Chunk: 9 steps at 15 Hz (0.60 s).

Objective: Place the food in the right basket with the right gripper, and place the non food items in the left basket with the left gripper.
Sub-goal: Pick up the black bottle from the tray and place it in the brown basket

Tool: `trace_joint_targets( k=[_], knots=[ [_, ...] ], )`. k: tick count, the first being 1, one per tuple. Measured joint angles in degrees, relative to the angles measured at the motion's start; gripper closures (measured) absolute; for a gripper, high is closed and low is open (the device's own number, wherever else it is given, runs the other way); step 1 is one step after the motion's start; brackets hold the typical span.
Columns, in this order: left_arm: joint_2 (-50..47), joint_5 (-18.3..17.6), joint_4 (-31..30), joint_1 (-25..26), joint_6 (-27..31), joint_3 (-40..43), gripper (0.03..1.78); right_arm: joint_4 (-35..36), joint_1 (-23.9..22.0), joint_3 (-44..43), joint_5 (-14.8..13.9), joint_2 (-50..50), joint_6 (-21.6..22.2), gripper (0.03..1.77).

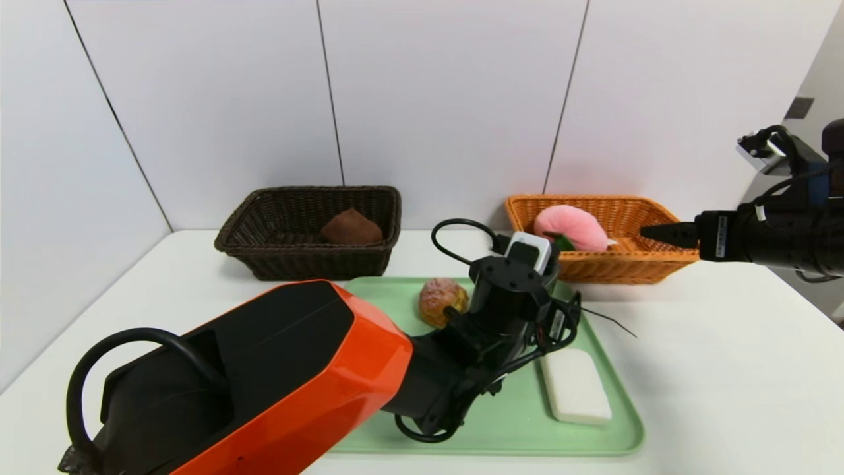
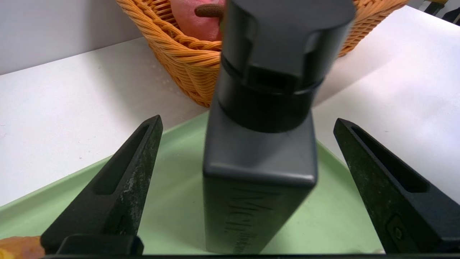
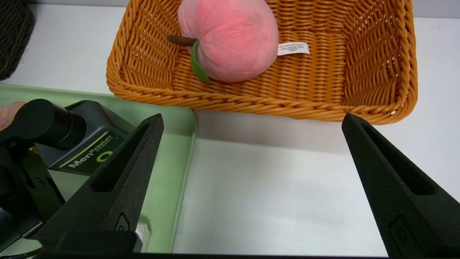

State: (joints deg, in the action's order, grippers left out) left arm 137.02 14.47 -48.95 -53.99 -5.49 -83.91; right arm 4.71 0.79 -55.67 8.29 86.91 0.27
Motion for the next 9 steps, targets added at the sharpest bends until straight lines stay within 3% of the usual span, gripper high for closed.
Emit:
trace_joint_targets(
  k=[3,6,9],
  knots=[
    [0.77,0.00,0.93,0.33,0.09,-1.40,0.12,-0.02,0.37,0.85,-0.02,-0.02,-0.06,0.09],
    [1.62,0.00,0.88,0.44,0.11,-1.90,0.60,0.00,0.44,0.99,-0.02,-0.26,0.00,0.09],
    [2.04,0.00,0.94,0.50,0.11,-2.11,0.95,-0.02,0.44,1.68,0.11,-0.61,-0.02,0.09]
  ],
)
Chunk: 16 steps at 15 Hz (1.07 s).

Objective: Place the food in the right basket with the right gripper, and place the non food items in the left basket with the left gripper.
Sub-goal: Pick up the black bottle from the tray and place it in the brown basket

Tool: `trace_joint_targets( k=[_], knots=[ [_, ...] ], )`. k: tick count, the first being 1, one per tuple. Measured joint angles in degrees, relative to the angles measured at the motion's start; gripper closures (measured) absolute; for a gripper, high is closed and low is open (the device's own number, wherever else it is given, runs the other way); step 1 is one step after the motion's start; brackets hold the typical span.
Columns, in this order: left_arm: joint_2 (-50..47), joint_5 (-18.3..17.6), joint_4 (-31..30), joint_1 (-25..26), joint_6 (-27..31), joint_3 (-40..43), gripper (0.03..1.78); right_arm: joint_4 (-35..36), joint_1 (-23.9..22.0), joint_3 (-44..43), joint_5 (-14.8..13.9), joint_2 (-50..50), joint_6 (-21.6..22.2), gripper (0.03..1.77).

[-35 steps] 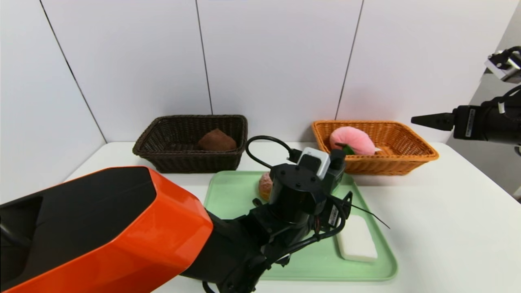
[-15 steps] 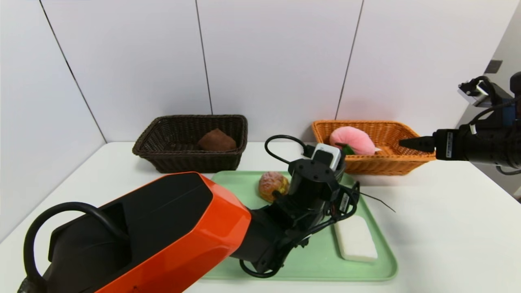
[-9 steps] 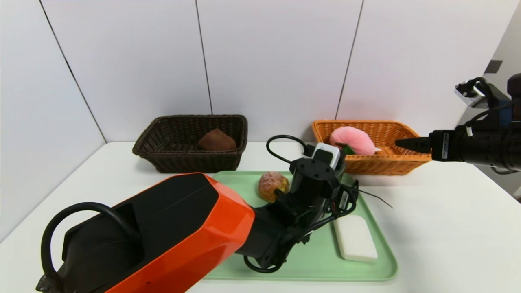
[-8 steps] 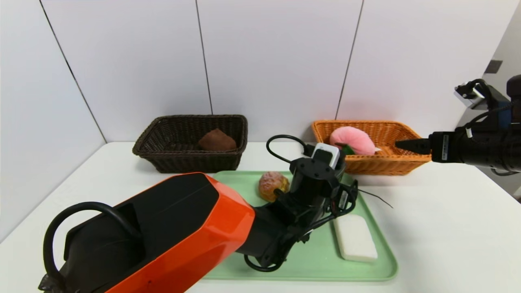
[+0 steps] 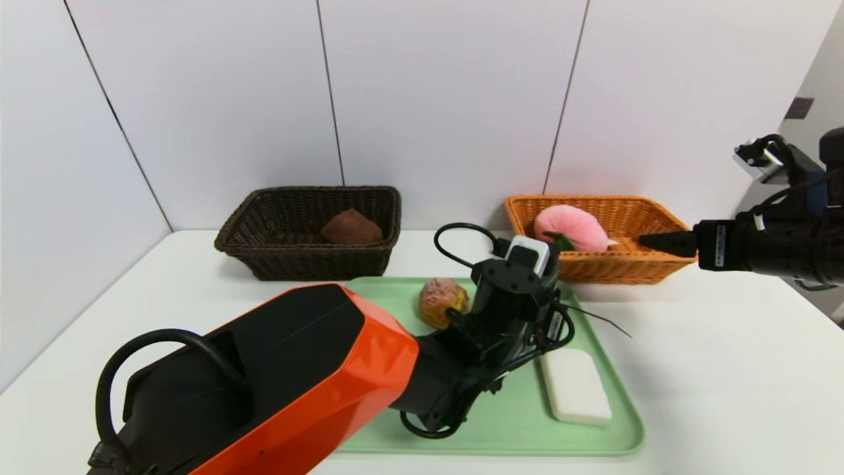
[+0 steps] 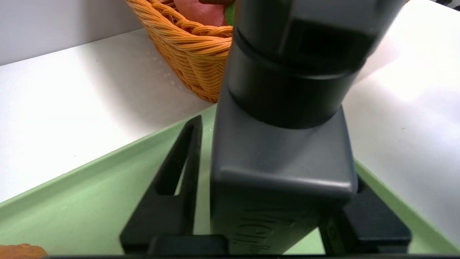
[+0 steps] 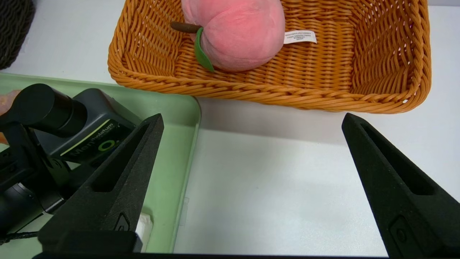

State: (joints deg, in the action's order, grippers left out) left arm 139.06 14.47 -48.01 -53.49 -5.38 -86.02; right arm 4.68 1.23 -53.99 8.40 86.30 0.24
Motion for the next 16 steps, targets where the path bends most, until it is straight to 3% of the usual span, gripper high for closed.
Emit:
trace_joint_targets(
  k=[2,9,14,16],
  knots=[
    [-0.02,0.00,0.11,0.20,0.00,0.02,1.20,0.00,0.00,0.11,0.06,-0.09,-0.09,0.09],
    [-7.72,-0.56,8.90,-0.06,-1.12,1.65,1.20,0.00,-0.02,0.20,-0.09,-0.30,0.02,0.09],
    [-20.29,-1.30,17.14,-1.08,-6.23,2.89,1.20,-0.06,-0.02,0.20,0.06,-0.60,0.09,0.09],
    [-25.91,-1.27,20.53,1.84,-6.50,2.86,1.20,-0.02,-0.02,0.16,0.06,-0.52,0.09,0.09]
  ],
)
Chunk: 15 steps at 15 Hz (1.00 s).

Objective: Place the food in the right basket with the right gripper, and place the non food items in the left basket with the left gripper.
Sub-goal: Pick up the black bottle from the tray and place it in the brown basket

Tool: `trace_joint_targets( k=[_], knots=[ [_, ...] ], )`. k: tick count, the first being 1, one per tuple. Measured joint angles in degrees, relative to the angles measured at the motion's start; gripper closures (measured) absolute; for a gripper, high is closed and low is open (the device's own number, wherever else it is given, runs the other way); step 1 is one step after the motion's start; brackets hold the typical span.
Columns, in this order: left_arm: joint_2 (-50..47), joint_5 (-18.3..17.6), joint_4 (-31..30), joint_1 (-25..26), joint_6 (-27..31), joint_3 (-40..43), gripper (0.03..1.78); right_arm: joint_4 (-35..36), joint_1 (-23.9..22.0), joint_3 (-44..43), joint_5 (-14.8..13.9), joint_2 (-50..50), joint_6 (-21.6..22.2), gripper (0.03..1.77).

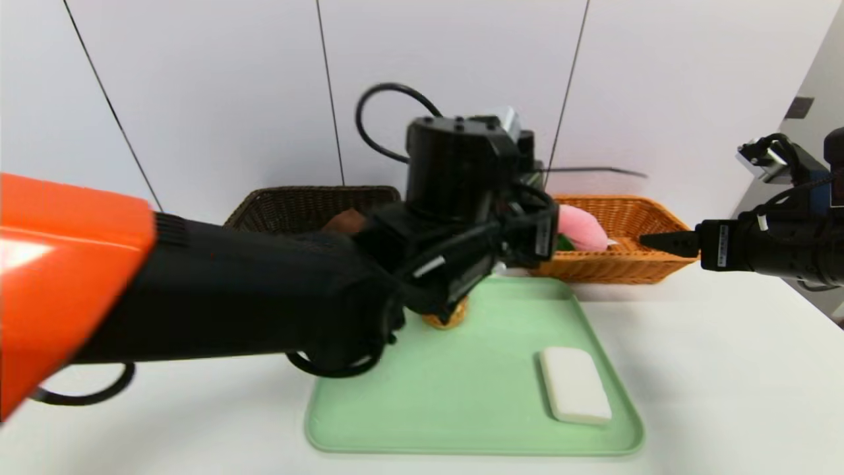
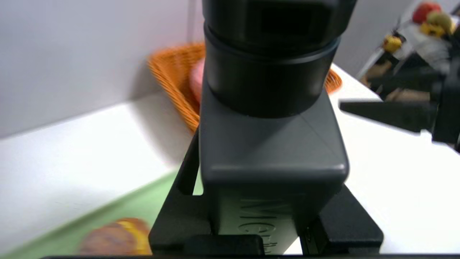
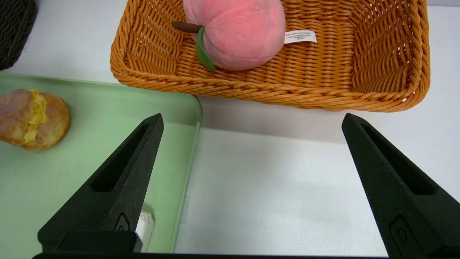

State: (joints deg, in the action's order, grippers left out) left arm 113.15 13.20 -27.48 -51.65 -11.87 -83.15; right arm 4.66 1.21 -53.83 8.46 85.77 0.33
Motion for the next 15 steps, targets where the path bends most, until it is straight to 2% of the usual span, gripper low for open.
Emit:
trace_joint_targets(
  k=[4,7,11,15],
  knots=[
    [-8.06,-0.34,7.96,12.61,0.50,-0.80,1.20,0.02,0.00,-0.11,0.18,0.35,-0.06,0.09],
    [-10.92,-3.50,9.29,22.47,0.79,-1.05,1.20,0.02,0.00,-0.35,0.18,0.67,0.00,0.09],
    [-10.18,-5.38,7.96,32.37,2.76,3.96,1.20,0.05,0.00,-0.21,0.27,0.88,0.18,0.09],
    [-4.94,-5.46,1.38,37.40,3.33,7.79,1.20,0.05,0.00,-0.05,0.35,1.16,0.20,0.09]
  ],
)
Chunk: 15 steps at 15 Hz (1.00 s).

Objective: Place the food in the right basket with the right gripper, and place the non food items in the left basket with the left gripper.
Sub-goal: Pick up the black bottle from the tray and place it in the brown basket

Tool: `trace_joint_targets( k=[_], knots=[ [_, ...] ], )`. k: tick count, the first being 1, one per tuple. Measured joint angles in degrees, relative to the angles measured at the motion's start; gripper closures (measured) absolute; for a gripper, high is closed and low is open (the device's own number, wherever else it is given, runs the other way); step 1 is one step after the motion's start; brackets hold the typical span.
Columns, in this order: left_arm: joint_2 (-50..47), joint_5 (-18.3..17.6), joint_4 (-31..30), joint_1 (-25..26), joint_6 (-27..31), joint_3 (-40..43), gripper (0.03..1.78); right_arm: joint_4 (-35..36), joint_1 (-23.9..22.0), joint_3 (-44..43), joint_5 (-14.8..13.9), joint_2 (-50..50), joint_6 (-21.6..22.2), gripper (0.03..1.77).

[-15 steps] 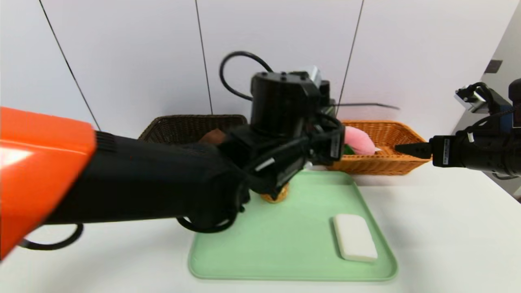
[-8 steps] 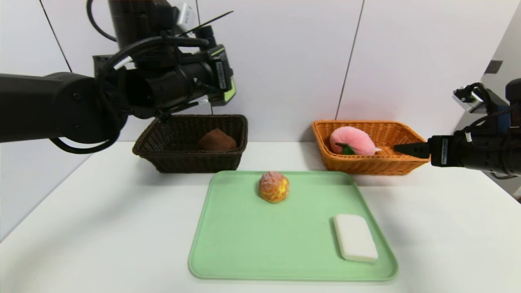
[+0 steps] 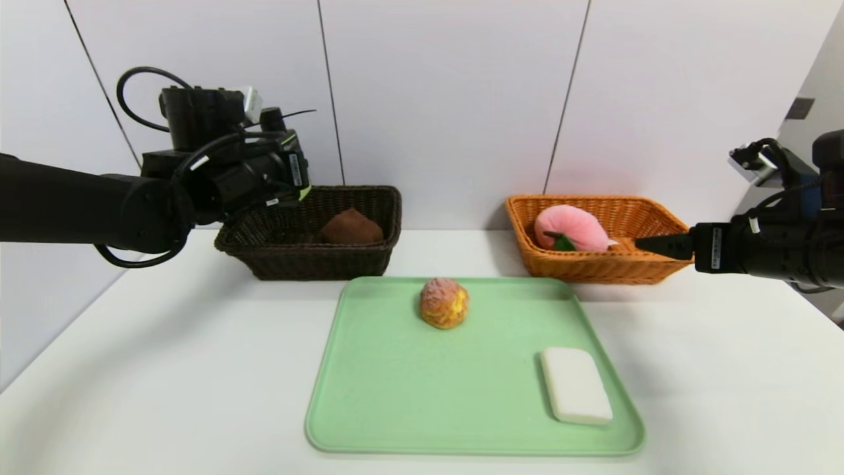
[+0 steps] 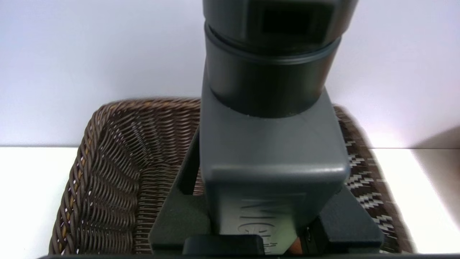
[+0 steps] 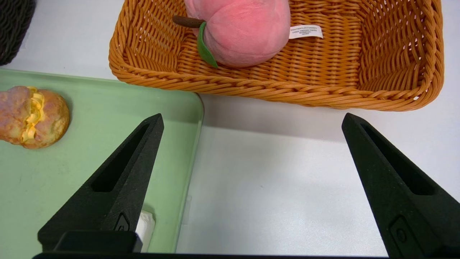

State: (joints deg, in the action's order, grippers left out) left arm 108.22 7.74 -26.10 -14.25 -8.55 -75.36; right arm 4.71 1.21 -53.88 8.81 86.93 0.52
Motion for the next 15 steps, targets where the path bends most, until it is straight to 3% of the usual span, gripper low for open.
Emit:
trace_joint_targets(
  k=[9,15],
  knots=[
    [12.20,0.02,-7.02,2.57,0.23,-0.11,1.20,-0.02,0.00,0.02,0.17,0.66,-0.01,0.09],
    [16.15,-0.09,-10.25,3.45,0.26,-0.44,0.66,0.00,-0.06,0.02,0.13,0.69,0.05,0.09]
  ],
)
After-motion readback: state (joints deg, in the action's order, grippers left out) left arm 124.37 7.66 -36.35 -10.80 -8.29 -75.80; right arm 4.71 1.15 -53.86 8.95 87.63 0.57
